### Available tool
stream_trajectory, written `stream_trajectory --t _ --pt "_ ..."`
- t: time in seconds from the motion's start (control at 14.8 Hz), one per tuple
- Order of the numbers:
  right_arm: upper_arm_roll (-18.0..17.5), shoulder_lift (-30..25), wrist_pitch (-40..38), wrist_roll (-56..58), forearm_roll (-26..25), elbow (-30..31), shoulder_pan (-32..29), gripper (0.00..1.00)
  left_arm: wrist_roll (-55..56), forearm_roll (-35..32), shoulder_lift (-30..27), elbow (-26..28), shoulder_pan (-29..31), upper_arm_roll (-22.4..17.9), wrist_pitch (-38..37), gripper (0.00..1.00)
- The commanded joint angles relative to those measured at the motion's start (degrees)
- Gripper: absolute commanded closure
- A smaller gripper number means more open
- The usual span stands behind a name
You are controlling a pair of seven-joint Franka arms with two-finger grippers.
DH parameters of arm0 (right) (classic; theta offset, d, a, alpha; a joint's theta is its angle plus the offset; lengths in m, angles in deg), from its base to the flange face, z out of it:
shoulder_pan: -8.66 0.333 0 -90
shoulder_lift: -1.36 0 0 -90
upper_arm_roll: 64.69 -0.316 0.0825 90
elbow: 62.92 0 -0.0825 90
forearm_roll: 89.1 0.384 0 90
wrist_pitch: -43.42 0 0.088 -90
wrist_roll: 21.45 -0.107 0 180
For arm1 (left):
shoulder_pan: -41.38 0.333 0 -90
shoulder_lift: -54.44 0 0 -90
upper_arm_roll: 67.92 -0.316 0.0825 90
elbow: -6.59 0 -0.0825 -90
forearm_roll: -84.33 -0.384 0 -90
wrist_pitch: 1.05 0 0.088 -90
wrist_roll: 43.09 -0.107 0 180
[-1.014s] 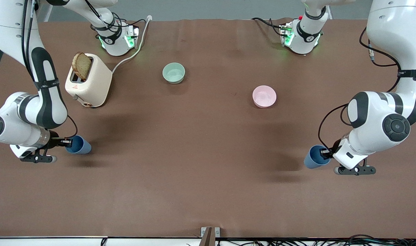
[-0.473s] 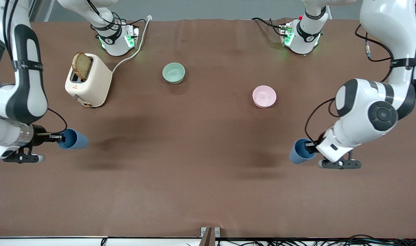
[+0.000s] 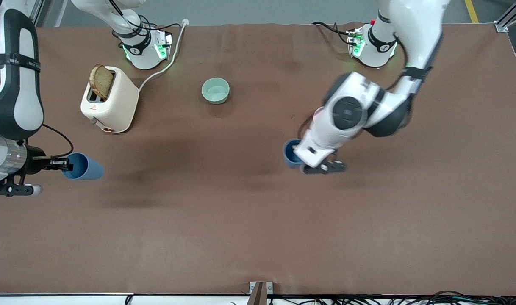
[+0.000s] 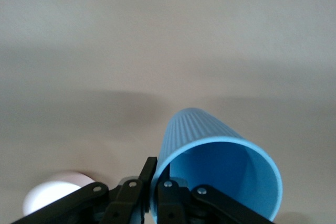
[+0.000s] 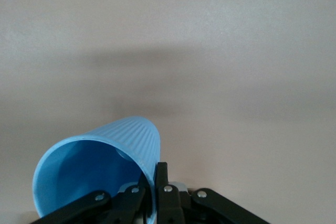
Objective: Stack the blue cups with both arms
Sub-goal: 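Carry the blue cup with the left gripper to the table middle and set it down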
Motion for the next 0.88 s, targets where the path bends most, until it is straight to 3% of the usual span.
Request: stream_trajectory --t 0.0,0.34,0.47,0.54,0.61,0.74,0.81 --pt "0.17 -2.24 -0.9 -0.24 0.19 0.75 -0.1 0.95 8.94 -0.84 3.59 -0.61 -5.09 -0.38 4.02 1.0" --pt "0.26 -3.03 -1.6 -0.24 0.1 0.83 -0.19 0.94 18.09 -2.24 12.38 -2.0 -12.66 -1.88 18.43 1.0" --pt "0.26 -3.03 -1.6 -0.24 0.1 0.83 -0.28 0.94 18.64 -2.25 14.06 -3.59 -13.11 -1.97 18.63 0.95" --pt "0.26 -3.03 -1.6 -0.24 0.1 0.83 -0.28 0.94 18.64 -2.25 14.16 -3.68 -13.11 -1.97 18.63 0.81" --pt "0.26 -3.12 -1.6 -0.24 0.1 0.83 -0.28 0.94 18.73 -2.42 14.16 -3.6 -13.11 -2.14 18.63 0.41" --pt "0.26 -3.56 -1.6 -0.33 0.1 1.01 -0.19 0.94 18.73 -2.95 12.85 -3.6 -12.67 -2.49 18.2 0.0" --pt "0.26 -3.65 -1.69 -0.42 0.1 1.01 0.07 0.94 18.73 -3.04 11.36 -3.77 -12.32 -2.49 17.06 0.0"
